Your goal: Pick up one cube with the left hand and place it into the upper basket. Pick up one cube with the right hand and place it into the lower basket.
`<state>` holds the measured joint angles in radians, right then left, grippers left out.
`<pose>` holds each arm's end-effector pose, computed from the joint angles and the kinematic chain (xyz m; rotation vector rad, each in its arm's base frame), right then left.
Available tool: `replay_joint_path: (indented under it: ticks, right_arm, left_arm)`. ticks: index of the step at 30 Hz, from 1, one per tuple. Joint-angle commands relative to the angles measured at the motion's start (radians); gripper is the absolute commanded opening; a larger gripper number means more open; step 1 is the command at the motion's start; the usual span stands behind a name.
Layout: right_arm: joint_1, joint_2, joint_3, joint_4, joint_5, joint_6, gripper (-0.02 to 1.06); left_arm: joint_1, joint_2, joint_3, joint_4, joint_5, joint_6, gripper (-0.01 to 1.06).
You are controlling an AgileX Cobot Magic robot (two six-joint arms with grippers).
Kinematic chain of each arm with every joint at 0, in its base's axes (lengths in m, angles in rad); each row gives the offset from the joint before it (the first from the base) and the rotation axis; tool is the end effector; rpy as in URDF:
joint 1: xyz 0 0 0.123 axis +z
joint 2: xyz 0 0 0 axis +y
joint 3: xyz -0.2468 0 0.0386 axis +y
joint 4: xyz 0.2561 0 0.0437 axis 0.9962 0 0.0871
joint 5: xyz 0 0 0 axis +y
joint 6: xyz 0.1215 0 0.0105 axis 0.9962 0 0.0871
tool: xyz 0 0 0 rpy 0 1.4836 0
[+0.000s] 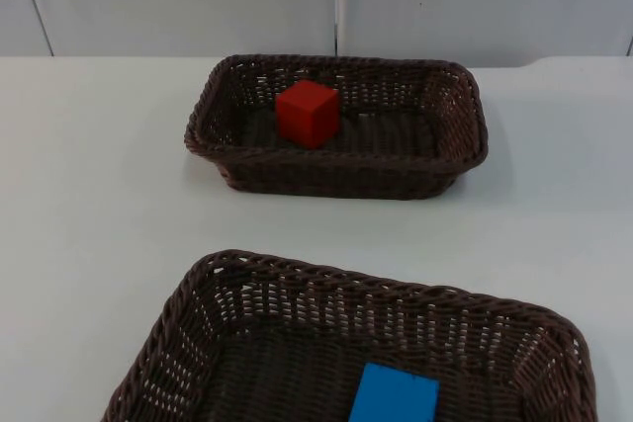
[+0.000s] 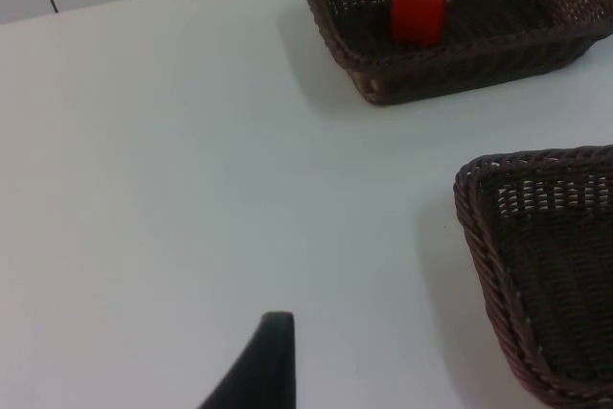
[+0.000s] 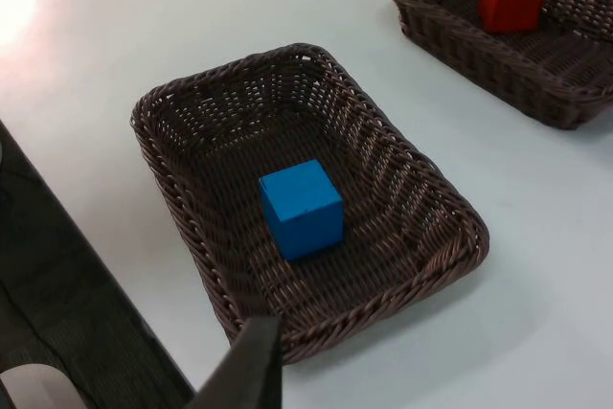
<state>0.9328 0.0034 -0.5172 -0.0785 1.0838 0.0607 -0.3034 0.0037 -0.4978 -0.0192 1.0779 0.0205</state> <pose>0.0441 0.0453 0.2699 -0.8787 1.8986 0.5188 0.0616 -0.0215 0.2642 0.3353 2.0458 -0.1970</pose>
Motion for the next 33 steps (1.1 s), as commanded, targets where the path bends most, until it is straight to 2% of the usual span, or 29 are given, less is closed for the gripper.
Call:
replay_joint_path:
  ticks: [1,22,26,33]
  right_arm:
    - [-0.002,-0.003,0.001,-0.006,-0.003,-0.005,1.05]
    - [-0.006,-0.003,0.001,0.002,-0.005,-0.005,1.05]
    - [-0.037,-0.003,0.001,0.002,-0.005,-0.005,1.05]
    - [-0.174,-0.003,0.001,0.002,-0.005,-0.005,1.05]
  left_arm:
    - [0.002,-0.004,0.005,-0.006,-0.002,0.001,1.05]
    - [0.002,-0.004,0.005,0.002,-0.002,0.001,1.05]
    - [0.002,-0.004,0.005,0.002,-0.002,0.001,1.05]
    - [0.002,-0.004,0.005,0.004,-0.002,0.001,1.05]
